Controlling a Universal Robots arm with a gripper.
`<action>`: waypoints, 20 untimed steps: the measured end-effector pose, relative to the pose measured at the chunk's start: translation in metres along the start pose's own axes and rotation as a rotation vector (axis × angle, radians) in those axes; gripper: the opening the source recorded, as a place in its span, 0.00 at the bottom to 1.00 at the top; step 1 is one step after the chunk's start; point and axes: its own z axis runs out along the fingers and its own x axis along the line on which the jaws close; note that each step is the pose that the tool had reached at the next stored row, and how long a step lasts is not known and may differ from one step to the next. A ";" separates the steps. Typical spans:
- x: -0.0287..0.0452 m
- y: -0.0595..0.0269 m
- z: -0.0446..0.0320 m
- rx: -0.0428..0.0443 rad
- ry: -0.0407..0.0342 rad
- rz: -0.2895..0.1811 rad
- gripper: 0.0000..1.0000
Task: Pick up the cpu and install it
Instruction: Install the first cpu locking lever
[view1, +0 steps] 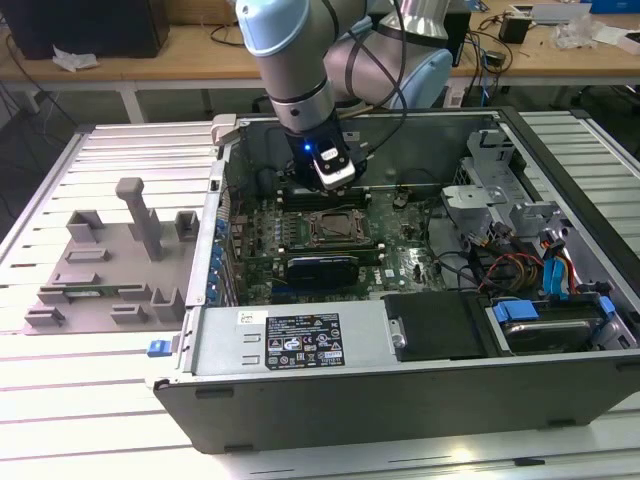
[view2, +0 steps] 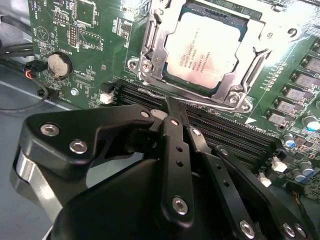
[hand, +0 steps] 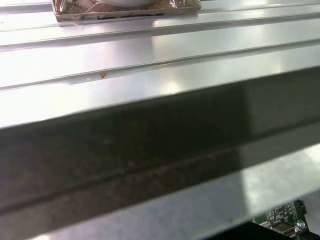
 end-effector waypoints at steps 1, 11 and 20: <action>0.0000 -0.0002 0.0002 -0.0001 -0.0020 0.000 0.11; 0.0011 -0.0068 0.0043 -0.0096 -0.0403 -0.003 0.11; -0.0006 -0.0060 -0.0026 -0.0112 -0.0471 -0.003 0.11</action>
